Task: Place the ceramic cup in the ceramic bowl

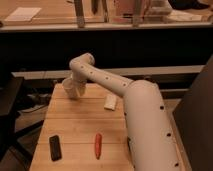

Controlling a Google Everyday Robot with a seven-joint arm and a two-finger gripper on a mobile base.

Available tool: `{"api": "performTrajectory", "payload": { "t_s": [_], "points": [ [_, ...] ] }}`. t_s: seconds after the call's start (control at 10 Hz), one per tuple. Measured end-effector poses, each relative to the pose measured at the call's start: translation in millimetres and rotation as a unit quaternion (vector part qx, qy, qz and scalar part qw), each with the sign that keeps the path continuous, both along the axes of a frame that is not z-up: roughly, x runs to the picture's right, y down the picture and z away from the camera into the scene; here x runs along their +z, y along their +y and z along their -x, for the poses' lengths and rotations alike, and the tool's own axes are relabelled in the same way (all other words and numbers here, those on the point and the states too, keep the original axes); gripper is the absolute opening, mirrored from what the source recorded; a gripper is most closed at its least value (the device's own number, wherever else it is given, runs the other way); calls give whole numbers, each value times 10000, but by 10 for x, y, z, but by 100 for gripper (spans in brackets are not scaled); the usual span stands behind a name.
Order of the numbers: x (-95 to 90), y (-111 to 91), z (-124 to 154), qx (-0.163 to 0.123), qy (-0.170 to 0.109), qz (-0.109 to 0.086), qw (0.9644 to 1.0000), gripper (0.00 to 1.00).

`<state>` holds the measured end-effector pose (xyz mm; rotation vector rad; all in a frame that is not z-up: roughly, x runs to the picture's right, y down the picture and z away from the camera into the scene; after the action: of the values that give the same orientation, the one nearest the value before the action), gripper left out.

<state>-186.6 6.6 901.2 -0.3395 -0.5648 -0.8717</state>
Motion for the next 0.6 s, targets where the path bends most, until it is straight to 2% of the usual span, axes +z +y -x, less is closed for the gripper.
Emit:
{"api": "performTrajectory", "payload": {
  "t_s": [0.1,0.2,0.4,0.6],
  "points": [
    [1,11,-2,-12,-2,-9,10000,36],
    [-4,14,-2,-16,0,-19,10000,33],
    [-35,-4,-13,-5,23,-52,10000,13],
    [-173,-129,-124,30,46,-100,9999,2]
  ]
}}
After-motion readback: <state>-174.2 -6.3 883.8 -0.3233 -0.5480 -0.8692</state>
